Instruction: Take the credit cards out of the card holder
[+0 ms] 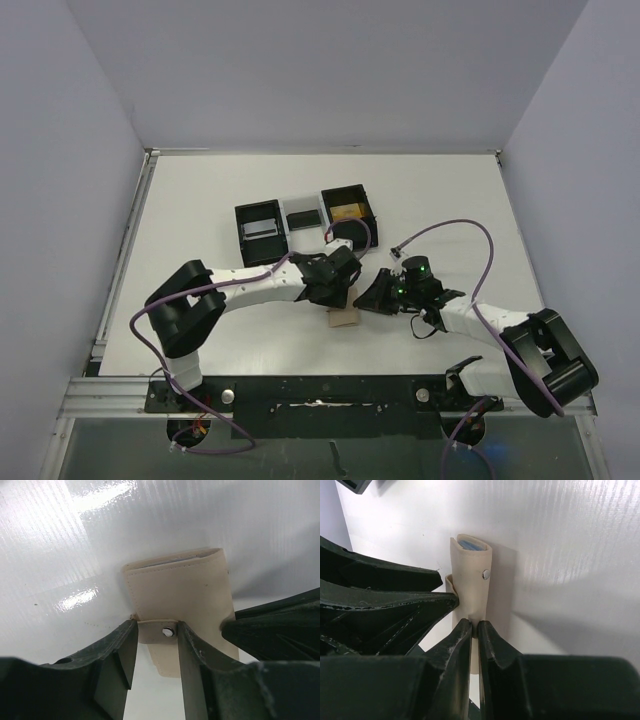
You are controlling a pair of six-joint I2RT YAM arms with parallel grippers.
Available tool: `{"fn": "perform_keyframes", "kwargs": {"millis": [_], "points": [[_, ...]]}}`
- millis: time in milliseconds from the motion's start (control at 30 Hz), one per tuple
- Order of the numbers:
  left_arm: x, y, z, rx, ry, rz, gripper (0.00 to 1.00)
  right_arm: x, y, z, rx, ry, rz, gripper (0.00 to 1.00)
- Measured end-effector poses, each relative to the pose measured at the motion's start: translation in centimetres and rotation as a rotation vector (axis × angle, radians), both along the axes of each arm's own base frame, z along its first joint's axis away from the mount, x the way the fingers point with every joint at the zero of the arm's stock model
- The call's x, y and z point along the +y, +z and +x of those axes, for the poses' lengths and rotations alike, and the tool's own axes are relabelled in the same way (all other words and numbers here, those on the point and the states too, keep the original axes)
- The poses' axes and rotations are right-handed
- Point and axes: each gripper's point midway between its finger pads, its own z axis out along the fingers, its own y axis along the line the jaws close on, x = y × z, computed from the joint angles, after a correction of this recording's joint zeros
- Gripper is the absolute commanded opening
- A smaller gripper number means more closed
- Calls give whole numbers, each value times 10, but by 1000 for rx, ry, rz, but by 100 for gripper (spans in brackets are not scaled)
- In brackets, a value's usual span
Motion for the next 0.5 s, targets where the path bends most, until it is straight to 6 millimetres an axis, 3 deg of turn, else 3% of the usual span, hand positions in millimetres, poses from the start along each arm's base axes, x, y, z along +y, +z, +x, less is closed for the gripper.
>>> {"fn": "perform_keyframes", "kwargs": {"millis": [500], "points": [[6, 5, 5, -43, 89, -3, 26, 2, 5, 4, -19, 1, 1, 0]]}}
